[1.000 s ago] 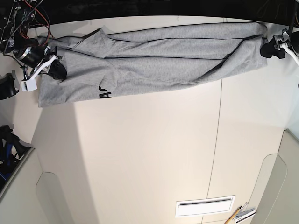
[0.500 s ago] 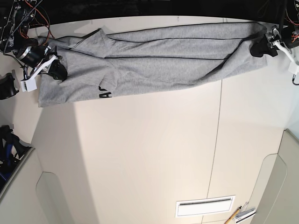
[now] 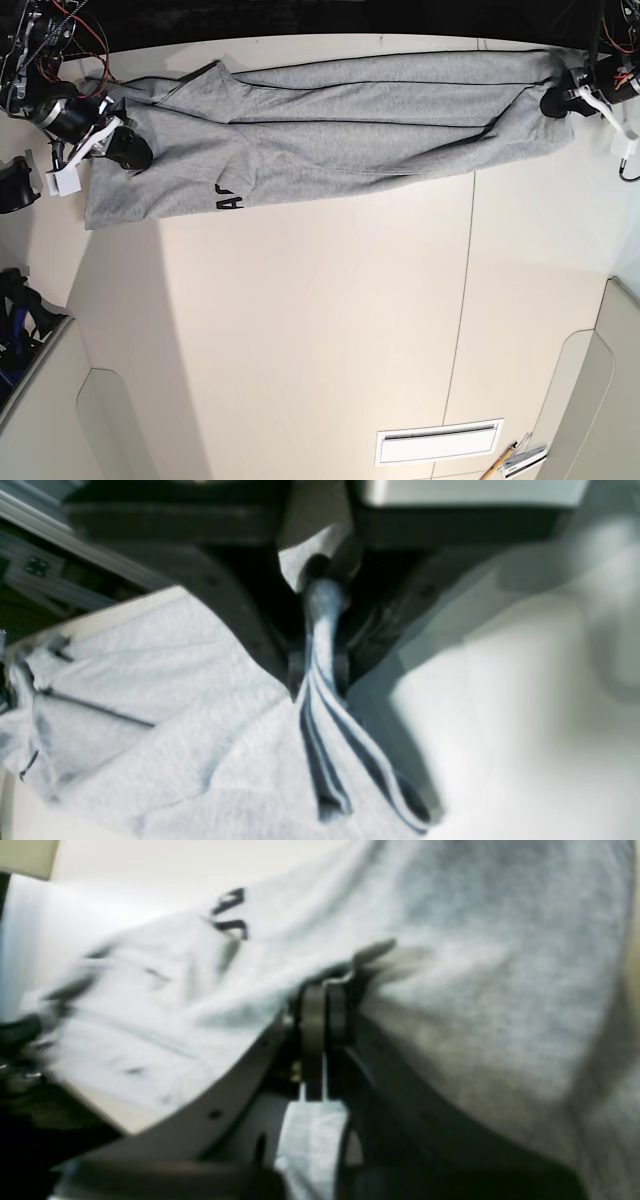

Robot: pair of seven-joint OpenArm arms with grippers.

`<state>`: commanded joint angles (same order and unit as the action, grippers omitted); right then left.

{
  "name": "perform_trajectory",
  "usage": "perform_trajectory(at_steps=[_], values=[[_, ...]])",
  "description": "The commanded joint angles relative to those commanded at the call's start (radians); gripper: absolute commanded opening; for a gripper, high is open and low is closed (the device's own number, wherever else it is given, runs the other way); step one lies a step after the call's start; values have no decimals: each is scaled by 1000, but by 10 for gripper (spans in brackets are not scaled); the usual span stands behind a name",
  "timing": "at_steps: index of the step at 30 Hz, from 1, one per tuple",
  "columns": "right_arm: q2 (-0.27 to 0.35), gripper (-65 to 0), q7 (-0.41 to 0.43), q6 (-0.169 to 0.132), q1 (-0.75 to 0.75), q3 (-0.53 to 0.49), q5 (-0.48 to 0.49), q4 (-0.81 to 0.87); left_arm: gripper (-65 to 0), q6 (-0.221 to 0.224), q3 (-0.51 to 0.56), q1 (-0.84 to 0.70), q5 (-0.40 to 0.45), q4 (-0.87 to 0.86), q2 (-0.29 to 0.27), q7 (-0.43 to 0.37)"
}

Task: Fold the T-shirt properly
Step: 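Lift the hem end with the left gripper toward the collar end, then lay the hem end over the strip toward the right gripper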

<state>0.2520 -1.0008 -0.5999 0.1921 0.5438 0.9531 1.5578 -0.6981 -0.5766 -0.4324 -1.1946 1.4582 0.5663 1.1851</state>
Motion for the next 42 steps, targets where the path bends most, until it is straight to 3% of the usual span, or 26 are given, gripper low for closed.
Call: perform_trajectory(at_steps=[5,9,15,24,29,33,42], values=[[0,-650,-35,-6,0,92,36,60,-650,0,-1,68,67,1,22,0],[0,-650,-51,-6,0,148,68,70,-650,0,-1,105,79,2,93,0],[0,-650,-55,-6,0,153,69,70,-650,0,-1,134,93,13,179,0],[-25,-632,-97,-8,73,147,109,70,-650,0,0,133,88,14,179,0],[-73,-465,-98,-11,88,147,148,70,-650,0,0,133,77,14,179,1],[-106,-464,-107,-14,88,134,158,70,-650,0,-1,133,77,18,182,2],[-97,-464,-106,-14,85,133,143,70,-650,0,-19,133,123,211,232,26]])
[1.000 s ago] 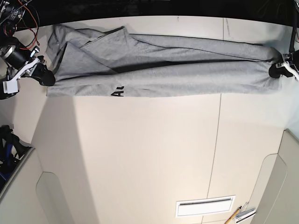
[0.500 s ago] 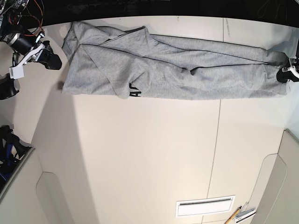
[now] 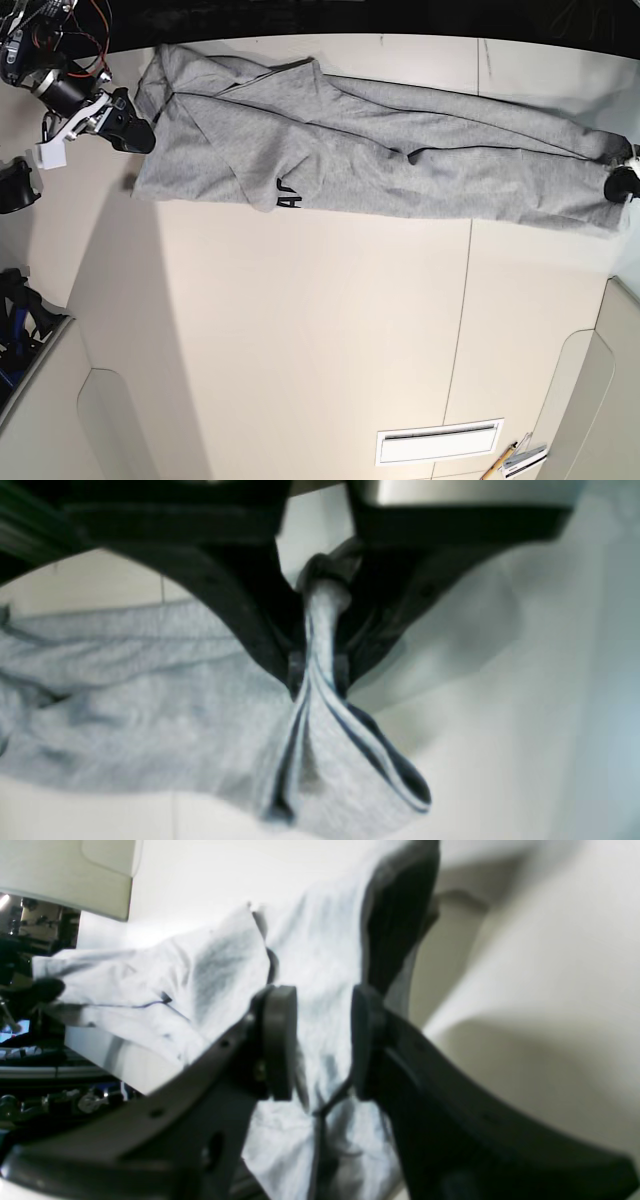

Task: Fold the T-shirt properly
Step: 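Lay the hem end over the strip toward the right gripper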

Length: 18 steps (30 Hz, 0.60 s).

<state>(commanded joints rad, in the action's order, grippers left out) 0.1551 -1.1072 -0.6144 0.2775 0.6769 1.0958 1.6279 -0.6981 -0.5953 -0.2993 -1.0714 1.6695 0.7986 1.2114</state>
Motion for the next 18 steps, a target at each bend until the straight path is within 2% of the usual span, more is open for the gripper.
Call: perform_trajectory(at_steps=[4,6,9,12,14,18], values=[[0,-464,3,0,-3,0,0,0,-650,0,0,-6,-7,115,-3,5],[0,-464,4,0,-3,3,-4,0,-650,0,0,-18,-43,192,-9,4],[0,-464,8,0,-3,9,-4,0,-650,0,16,-19,-62,297,-64,4],[0,-464,8,0,-5,10,-5,0,-650,0,89,-19,-62,344,-127,4],[2,-464,8,0,-5,10,-5,0,-650,0,174,-19,-24,344,-163,-6],[24,-464,7,0,-5,10,-4,0,-650,0,347,-12,145,344,-235,-103]])
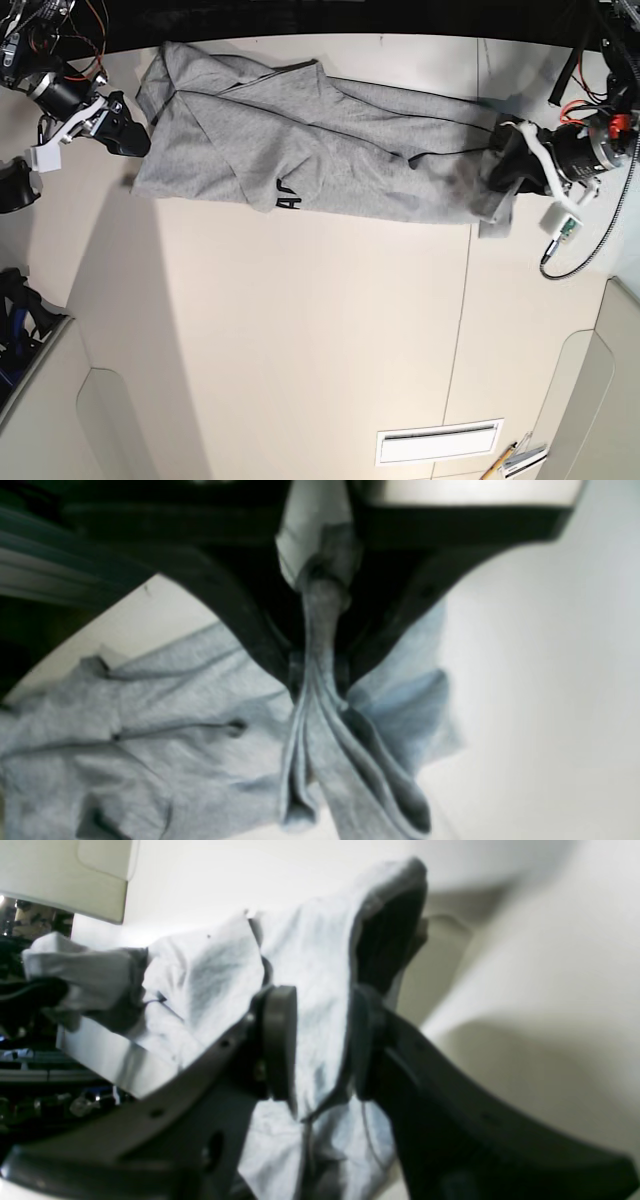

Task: Fold the T-shirt properly
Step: 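Lay the hem end over the strip toward the right gripper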

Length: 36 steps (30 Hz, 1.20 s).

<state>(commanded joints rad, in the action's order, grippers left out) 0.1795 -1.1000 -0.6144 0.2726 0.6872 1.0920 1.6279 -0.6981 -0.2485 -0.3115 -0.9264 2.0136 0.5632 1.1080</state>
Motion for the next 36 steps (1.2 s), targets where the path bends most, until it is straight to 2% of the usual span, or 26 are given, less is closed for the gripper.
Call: perform_trajectory(at_steps=[3,7,9,10,12,13,14,19,22,26,31,36], values=[[14,-464,0,0,1,2,0,0,-650,0,102,19,90,-2,-42,-35],[14,-462,-12,0,6,4,-2,0,-650,0,191,66,145,-44,-97,-44],[14,-408,-23,0,8,3,-3,0,-634,0,216,97,161,-95,-126,-51],[14,-362,-24,0,11,3,-3,0,-569,0,229,111,161,-125,-138,-51],[14,-286,-26,-4,23,3,5,0,-387,0,269,127,159,-174,-148,-50],[14,-270,-27,-4,29,3,5,0,-302,0,293,129,155,-189,-151,-53],[14,-269,-26,-3,37,3,8,0,-257,0,317,128,145,-196,-151,-58],[14,-269,-26,-4,63,-2,3,0,-253,0,412,129,27,-197,-151,-87],[14,-269,-25,-8,63,-2,-5,0,-253,0,437,134,13,-197,-171,-103],[13,-269,-7,-11,64,-27,-36,-3,-253,0,437,171,5,-196,-206,-101],[13,-269,52,-10,63,-118,-113,-21,-254,0,417,209,-34,-163,-205,-55],[13,-269,77,-10,60,-215,-116,-92,-254,0,364,208,-58,-98,-205,-26]])
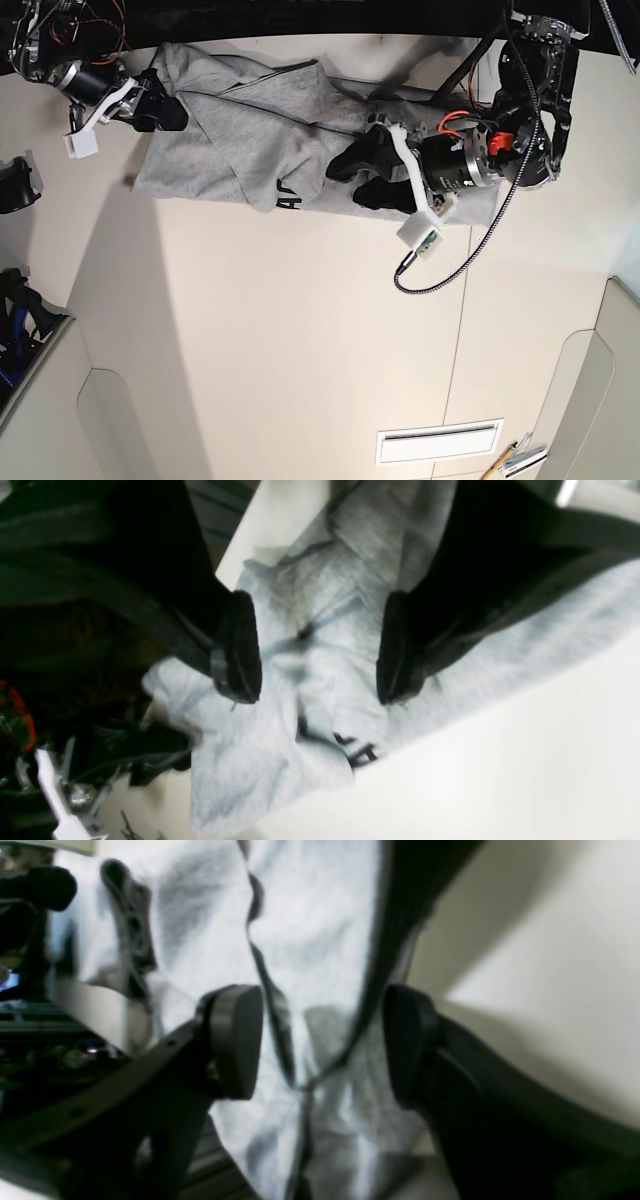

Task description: Fold the T-shirt properly

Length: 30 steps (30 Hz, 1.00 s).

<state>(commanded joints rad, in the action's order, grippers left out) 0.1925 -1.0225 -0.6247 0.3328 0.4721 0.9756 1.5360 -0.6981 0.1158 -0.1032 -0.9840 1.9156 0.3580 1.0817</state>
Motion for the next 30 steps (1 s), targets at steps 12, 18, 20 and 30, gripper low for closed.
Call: perform_trajectory(at_steps=[12,18,20,30], values=[[-46,-314,6,0,-42,-24,-11,-5,-254,0,-198,0,-19,2,11,0],[-46,-530,25,0,-66,-24,-49,-5,-254,0,-326,0,-19,2,11,8],[-46,-527,24,0,-66,-24,-49,-5,-254,0,-356,0,-19,2,11,11],[-46,-228,-6,0,-66,-29,-6,-5,-254,0,-401,0,-27,2,11,23]])
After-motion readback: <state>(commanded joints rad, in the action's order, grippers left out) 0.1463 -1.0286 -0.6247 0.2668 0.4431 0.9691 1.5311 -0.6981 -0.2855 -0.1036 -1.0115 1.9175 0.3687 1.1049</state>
